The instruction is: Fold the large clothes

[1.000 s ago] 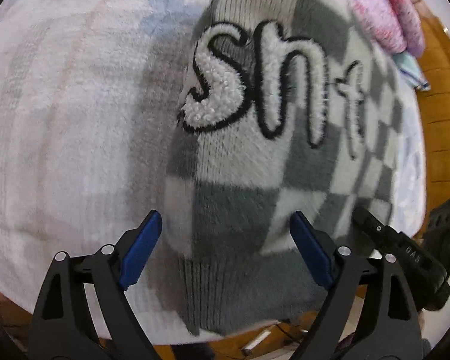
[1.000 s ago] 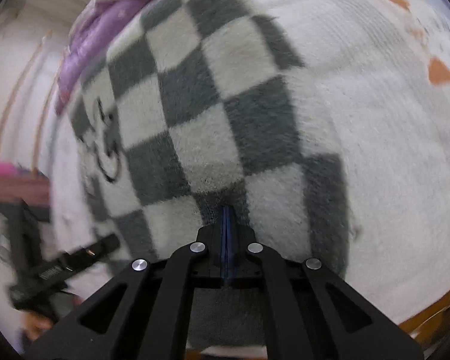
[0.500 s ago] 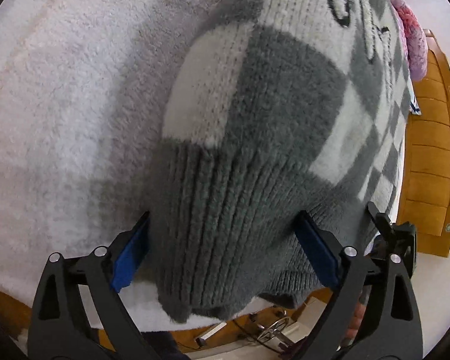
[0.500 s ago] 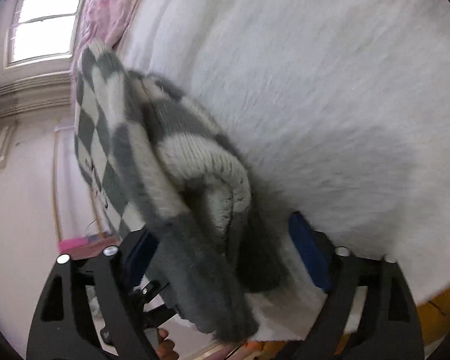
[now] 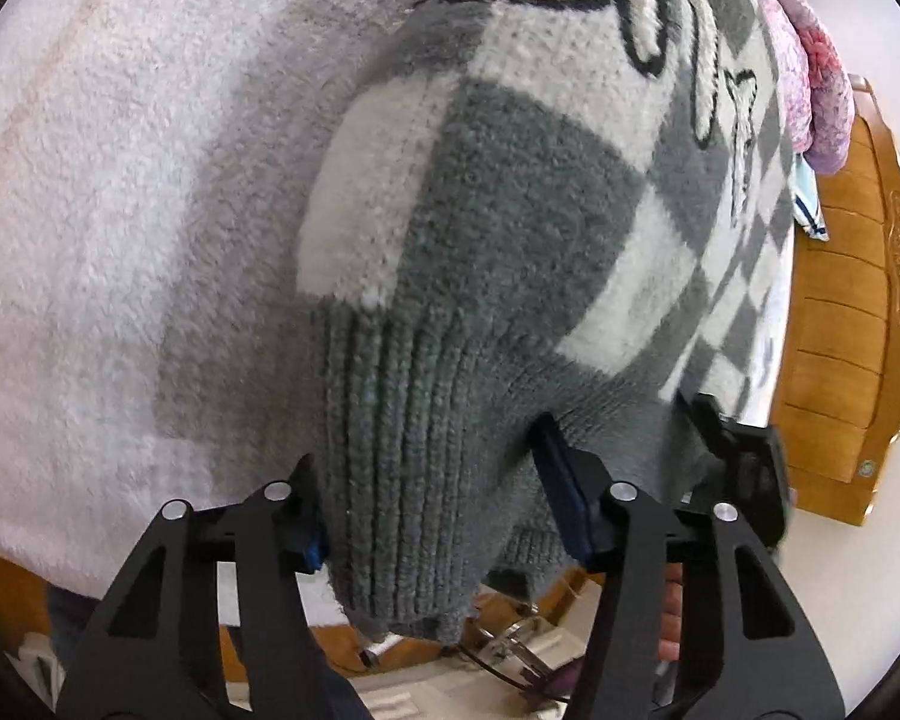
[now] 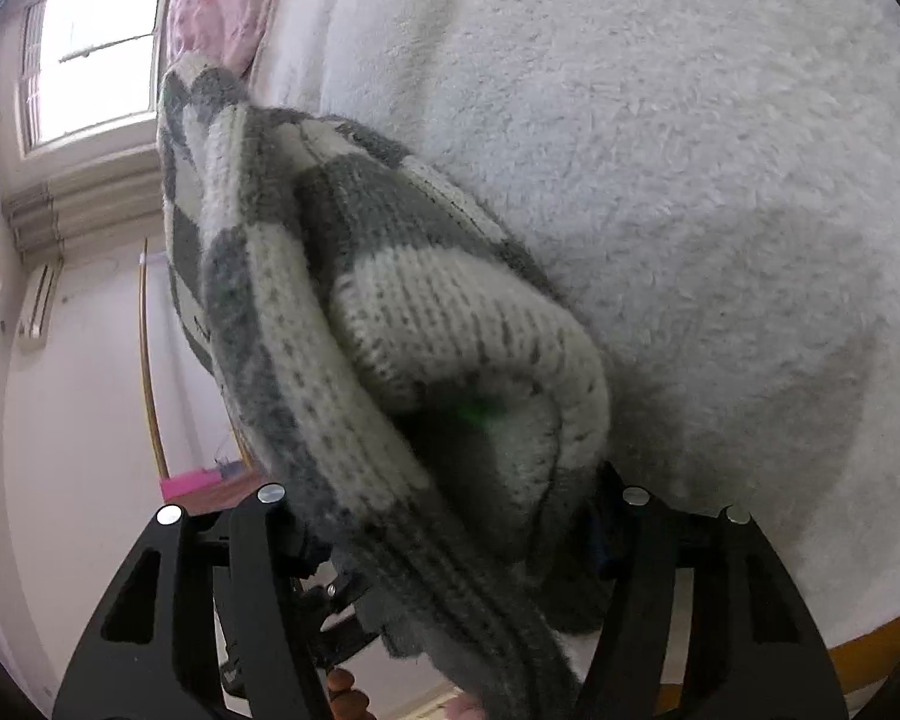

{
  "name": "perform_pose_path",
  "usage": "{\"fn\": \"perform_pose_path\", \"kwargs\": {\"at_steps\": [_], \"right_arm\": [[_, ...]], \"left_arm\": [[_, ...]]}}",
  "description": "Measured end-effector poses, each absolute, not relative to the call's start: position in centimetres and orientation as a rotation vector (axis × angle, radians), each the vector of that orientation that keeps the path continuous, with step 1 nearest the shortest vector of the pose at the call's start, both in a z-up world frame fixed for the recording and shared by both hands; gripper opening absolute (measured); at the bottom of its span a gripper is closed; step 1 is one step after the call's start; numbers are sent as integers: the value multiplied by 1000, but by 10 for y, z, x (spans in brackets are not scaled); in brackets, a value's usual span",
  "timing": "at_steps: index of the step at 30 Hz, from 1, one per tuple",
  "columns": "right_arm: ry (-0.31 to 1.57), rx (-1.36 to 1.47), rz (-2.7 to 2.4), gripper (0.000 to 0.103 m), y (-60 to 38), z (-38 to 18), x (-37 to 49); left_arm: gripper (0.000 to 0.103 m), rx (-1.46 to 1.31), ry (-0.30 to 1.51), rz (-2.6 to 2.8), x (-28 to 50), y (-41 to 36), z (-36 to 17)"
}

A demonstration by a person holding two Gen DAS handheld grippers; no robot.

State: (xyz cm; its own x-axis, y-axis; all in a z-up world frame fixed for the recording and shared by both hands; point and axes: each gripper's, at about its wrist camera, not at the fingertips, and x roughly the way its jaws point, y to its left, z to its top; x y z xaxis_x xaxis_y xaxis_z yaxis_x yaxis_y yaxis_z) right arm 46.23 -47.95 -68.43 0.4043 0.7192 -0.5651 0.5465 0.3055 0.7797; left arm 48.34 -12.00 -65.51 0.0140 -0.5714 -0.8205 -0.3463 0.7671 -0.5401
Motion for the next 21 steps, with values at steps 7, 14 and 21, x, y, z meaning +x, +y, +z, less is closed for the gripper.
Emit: {"fn": "perform_pose_path", "kwargs": {"at_steps": [7,14,21], "right_arm": [[1165,1158,207,35,-453,-599,468],[972,1067,335,33,-372,-492,506],[836,1000,508,32,-247,-425,584]], "left_arm": [[27,-612,1516,-285,501,-116,-598],[26,-512,1294,-391,549,-59,-492],[26,-450,1107,-396,609,49,-424]]}}
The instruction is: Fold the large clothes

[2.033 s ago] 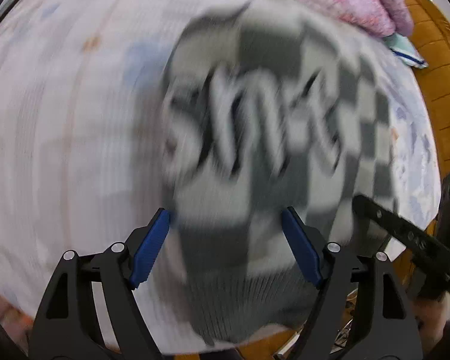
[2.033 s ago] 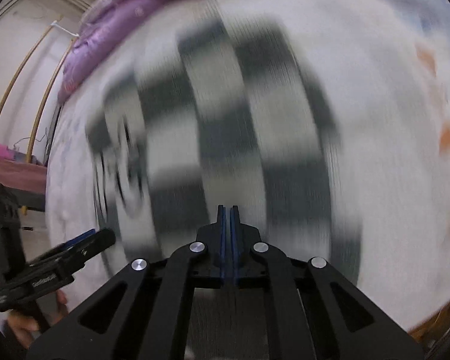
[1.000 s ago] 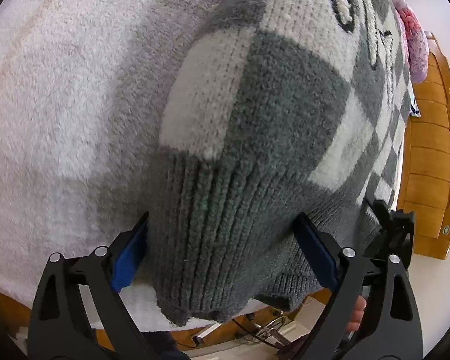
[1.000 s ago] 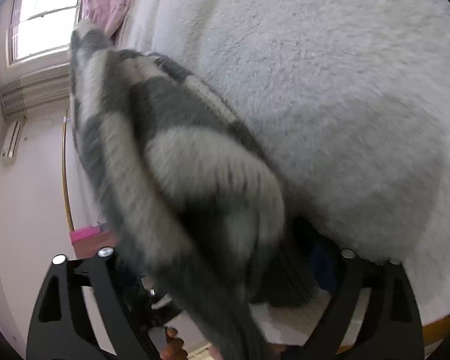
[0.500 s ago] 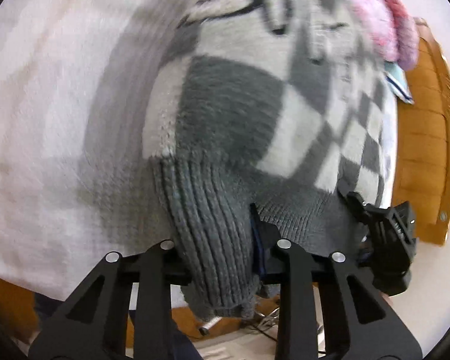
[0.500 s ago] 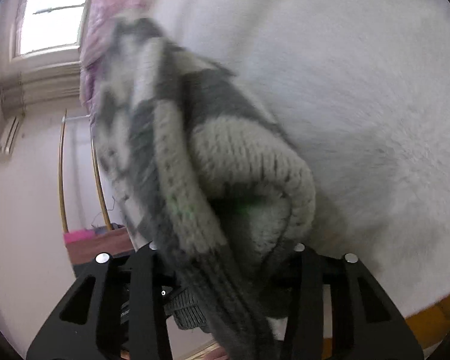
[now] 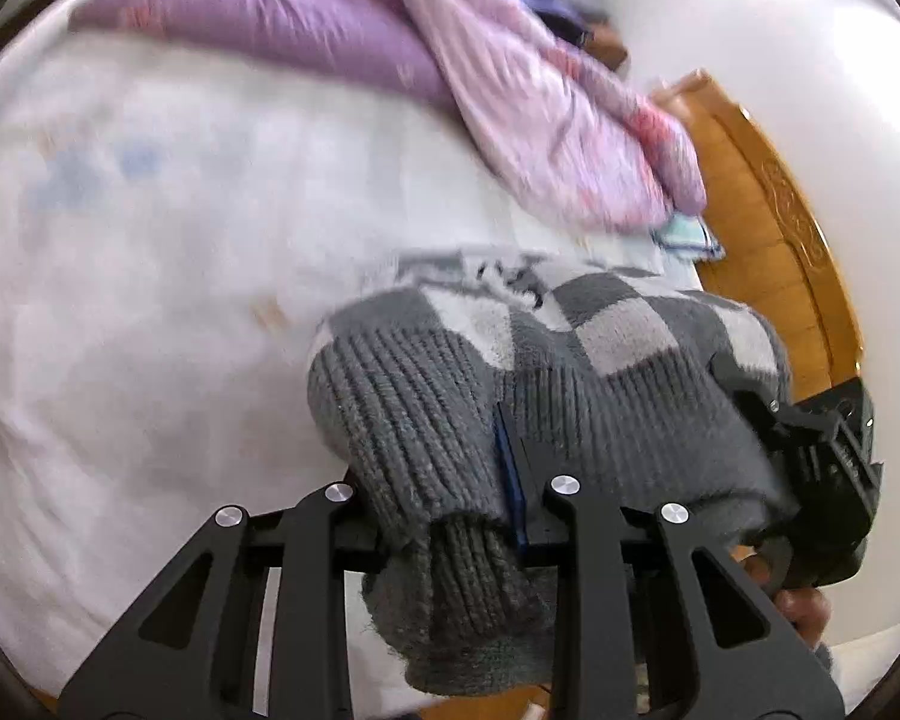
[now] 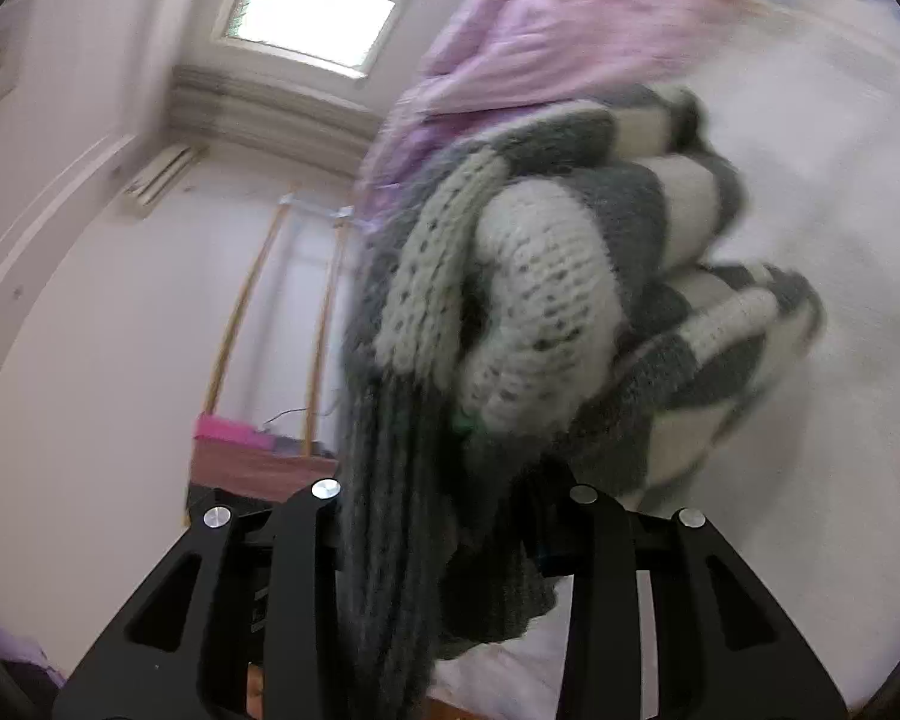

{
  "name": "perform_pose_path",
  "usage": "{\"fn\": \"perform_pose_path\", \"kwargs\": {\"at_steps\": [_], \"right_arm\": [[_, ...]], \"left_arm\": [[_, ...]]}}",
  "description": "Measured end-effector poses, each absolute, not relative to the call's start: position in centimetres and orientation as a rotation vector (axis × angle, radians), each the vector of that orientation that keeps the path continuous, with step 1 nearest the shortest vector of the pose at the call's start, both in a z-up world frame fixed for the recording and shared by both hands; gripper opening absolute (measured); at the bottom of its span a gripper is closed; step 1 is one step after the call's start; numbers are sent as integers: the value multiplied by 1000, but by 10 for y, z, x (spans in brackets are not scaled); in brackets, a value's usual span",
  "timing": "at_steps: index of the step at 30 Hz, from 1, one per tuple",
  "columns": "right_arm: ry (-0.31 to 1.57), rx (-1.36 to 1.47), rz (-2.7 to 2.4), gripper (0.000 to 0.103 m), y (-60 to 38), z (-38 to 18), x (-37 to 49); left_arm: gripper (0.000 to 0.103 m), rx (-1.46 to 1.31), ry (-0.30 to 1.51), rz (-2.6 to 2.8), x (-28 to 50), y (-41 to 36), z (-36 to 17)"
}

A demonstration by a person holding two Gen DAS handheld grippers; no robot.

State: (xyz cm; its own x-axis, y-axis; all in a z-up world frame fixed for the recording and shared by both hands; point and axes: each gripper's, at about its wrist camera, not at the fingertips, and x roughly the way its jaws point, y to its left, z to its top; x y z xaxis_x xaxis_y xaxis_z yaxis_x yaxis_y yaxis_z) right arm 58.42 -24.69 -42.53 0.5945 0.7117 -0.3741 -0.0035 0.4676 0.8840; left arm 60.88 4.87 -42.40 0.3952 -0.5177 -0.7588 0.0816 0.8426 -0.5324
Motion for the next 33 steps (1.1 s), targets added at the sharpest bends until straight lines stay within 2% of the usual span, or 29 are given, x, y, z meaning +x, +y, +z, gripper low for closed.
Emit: {"fn": "perform_pose_path", "kwargs": {"at_steps": [6,10,13,15,18,21,22,23,25,26,30,32,33], "right_arm": [[774,1005,698,32,-126,-417,659],[746,901,739,31,-49,-442,679],[877,862,622,31,-2,-513,665],[1053,857,520,31,22,-574,659],[1250,731,377,32,48,-635,639],[1289,635,272,41,51,-660,619],[1286,624,257,44,50,-662,617],[1283,610,236,52,48,-664,617],[1304,583,210,66,47,-666,622],[1316,568,210,69,48,-665,622],[1337,464,167,74,47,-637,640],[1335,379,140,77,46,-619,646],[1330,346,136,77,43,-607,648]], "left_arm": [[26,-399,911,-284,635,173,-381],[26,-351,807,-206,635,257,-383],[27,-294,851,-111,627,298,-432],[27,-267,951,-42,619,319,-482],[28,-292,1186,27,600,334,-570],[53,-315,1204,138,574,341,-601],[65,-345,1180,173,568,345,-603],[77,-350,1178,194,566,347,-604],[79,-324,1186,228,563,348,-604],[79,-311,1198,235,564,347,-602],[81,-241,1193,307,565,341,-571],[90,-191,1157,329,560,329,-542],[90,-176,1143,324,557,322,-531]]}}
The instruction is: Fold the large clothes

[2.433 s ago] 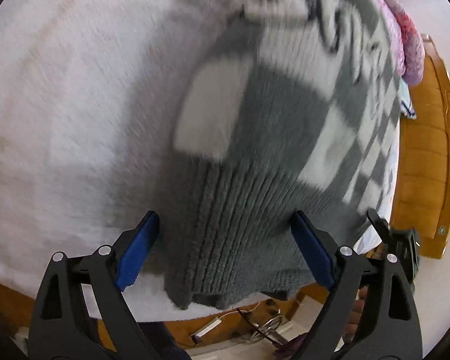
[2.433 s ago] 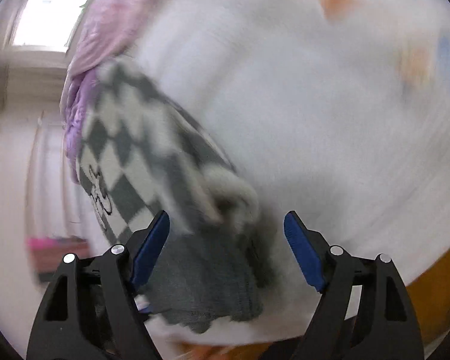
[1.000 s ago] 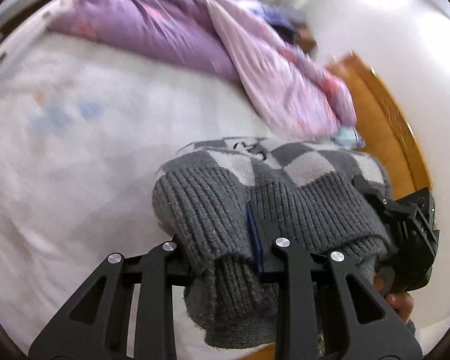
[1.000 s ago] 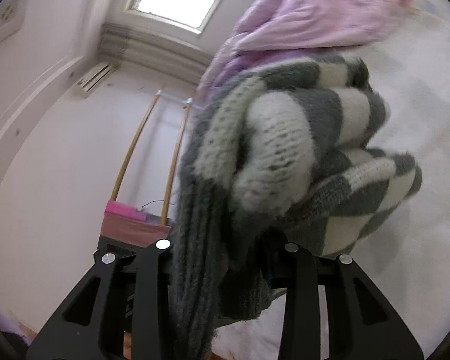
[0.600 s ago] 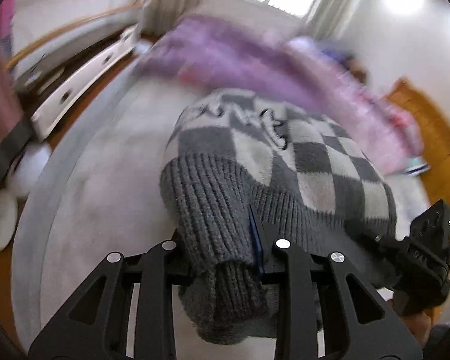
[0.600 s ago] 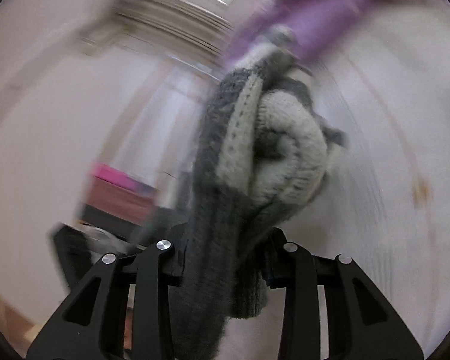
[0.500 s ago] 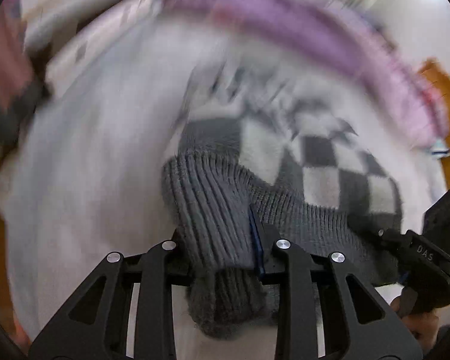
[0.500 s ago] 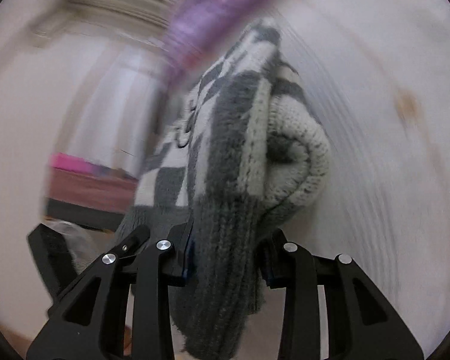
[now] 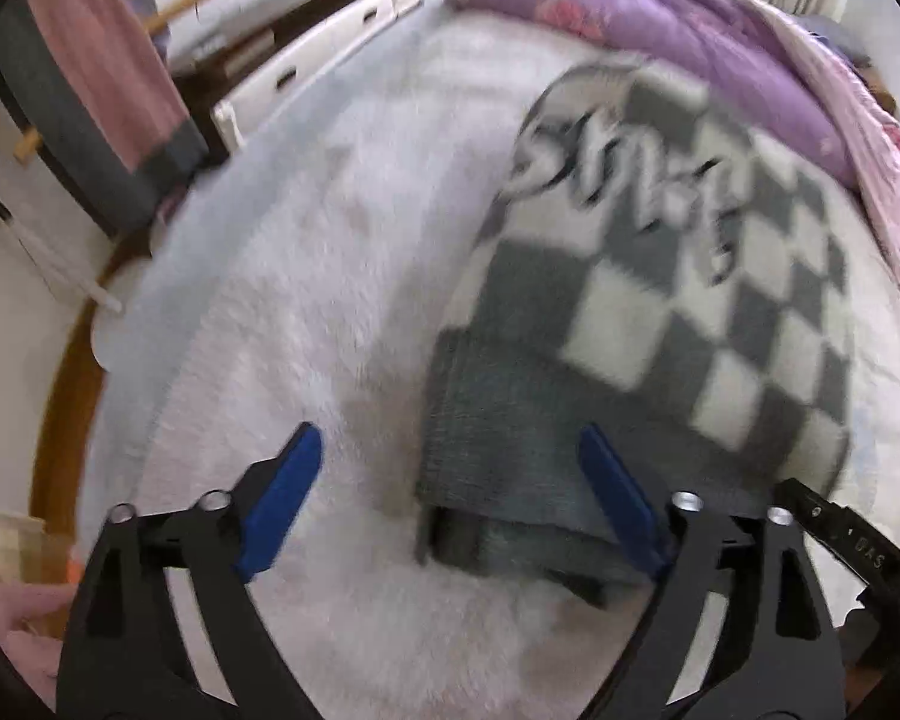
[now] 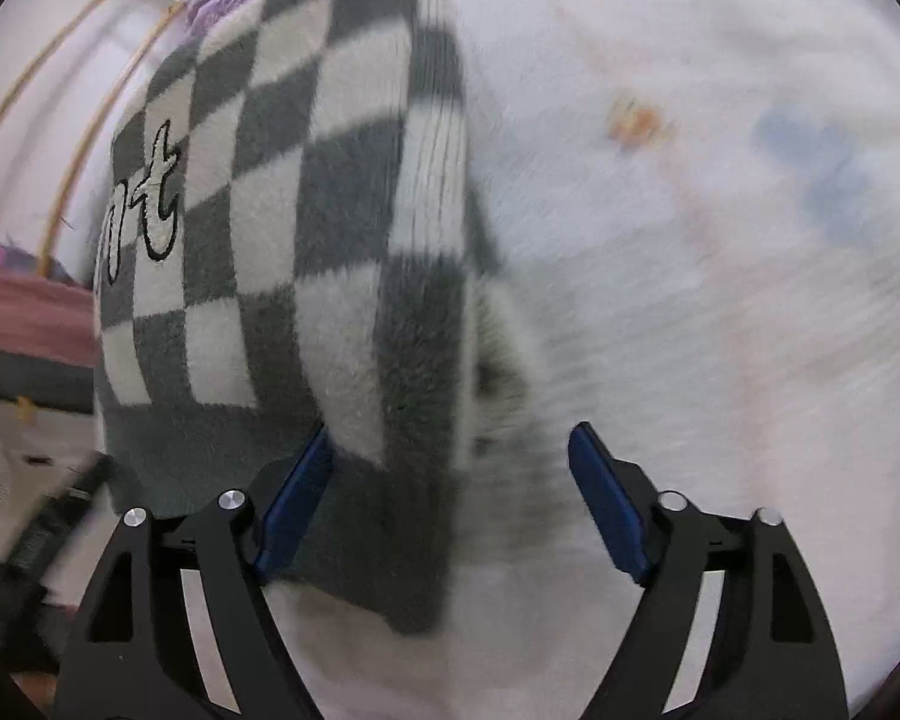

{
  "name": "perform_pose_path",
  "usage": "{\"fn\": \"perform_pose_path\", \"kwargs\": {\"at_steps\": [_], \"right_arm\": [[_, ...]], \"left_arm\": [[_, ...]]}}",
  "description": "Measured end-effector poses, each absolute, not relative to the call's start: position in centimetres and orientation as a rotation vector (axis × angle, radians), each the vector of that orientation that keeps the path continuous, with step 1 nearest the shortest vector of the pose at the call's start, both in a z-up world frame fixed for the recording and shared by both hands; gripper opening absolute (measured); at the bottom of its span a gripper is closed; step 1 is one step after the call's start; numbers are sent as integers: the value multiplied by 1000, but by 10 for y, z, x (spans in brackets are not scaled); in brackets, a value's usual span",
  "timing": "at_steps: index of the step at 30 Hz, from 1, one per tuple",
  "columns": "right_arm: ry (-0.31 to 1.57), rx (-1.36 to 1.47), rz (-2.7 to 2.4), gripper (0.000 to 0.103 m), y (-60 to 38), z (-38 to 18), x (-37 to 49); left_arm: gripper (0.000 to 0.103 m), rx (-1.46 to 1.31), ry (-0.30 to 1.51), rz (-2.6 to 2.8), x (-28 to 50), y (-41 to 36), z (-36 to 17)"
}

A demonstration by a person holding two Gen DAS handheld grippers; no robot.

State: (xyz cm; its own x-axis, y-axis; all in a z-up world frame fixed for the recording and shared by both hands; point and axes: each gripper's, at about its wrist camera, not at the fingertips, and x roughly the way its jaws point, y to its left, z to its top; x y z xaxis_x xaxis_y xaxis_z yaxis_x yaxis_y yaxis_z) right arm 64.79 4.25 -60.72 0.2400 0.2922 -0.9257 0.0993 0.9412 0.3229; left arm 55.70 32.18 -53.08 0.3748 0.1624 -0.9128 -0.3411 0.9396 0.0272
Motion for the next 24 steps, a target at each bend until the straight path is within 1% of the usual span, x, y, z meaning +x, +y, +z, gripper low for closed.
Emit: {"fn": "perform_pose_path", "kwargs": {"at_steps": [3,5,6,9,11,14,21,23,24], "right_arm": [[1281,242,113,77,26,-574,657],[1269,257,166,77,17,-551,659],[1257,245,177,77,10,-541,641],[1212,218,225,81,-4,-498,634],[1173,191,245,88,-15,-469,616],[1122,184,288,88,-27,-439,599],[1012,142,335,91,-87,-346,563],[987,133,353,95,-104,-323,549],[977,131,360,95,-109,-314,544]], "left_arm": [[90,-135,1129,285,559,290,-500],[90,-135,1138,268,561,271,-485],[90,-149,1138,254,563,263,-477],[90,-189,1123,234,560,236,-447],[91,-187,1088,228,554,216,-419],[92,-174,1050,201,548,186,-385],[92,-103,959,204,512,106,-302],[92,-109,945,199,500,88,-283],[92,-114,942,198,495,80,-274]]}}
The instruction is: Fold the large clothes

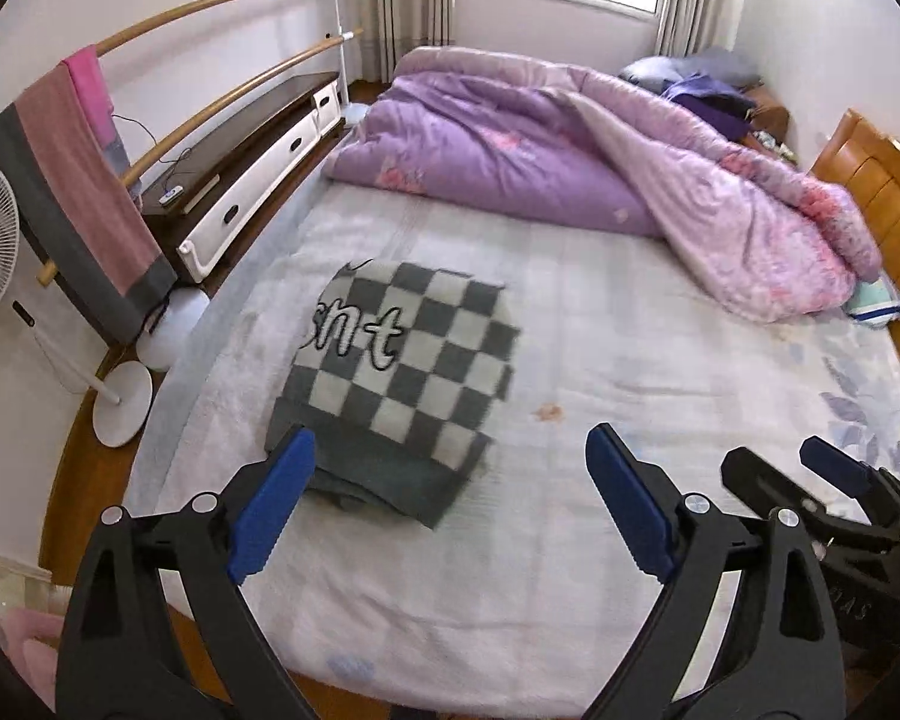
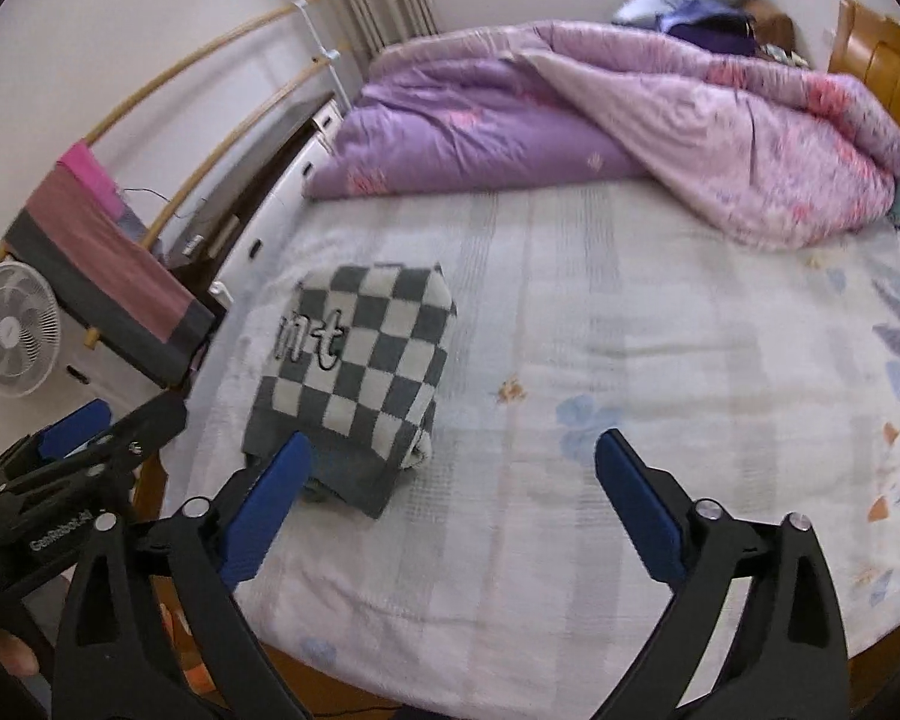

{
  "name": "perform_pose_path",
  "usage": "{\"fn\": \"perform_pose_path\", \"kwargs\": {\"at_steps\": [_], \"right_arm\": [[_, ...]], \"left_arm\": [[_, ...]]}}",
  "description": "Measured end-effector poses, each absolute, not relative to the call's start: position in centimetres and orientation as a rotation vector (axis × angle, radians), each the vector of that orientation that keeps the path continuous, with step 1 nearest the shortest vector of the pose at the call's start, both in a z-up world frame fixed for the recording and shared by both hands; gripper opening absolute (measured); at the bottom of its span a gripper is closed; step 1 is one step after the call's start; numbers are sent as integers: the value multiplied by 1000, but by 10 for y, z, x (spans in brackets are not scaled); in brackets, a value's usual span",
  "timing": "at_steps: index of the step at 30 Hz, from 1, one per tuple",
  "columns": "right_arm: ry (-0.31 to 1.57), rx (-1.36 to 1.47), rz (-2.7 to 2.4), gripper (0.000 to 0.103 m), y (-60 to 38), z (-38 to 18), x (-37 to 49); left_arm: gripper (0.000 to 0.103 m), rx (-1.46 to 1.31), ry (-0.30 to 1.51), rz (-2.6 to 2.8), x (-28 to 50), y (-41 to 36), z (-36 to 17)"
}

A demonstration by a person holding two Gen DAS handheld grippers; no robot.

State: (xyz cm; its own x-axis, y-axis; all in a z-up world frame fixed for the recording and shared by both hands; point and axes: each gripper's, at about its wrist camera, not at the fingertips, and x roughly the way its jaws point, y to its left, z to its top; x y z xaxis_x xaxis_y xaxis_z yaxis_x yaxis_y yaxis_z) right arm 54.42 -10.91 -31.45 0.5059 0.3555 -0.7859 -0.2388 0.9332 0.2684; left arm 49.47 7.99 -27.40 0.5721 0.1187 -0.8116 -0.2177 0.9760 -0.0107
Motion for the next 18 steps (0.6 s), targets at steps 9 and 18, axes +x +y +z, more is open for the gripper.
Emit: {"fn": "perform_pose_path", "kwargs": {"at_steps": [9,18], "right_arm": [[841,114,400,95,-175,-214,469],[773,106,403,95,-214,-147,408]], "left_arm": [[92,-54,830,204,418,0,-181],[92,-5,761,174,361,-48,-113]]}}
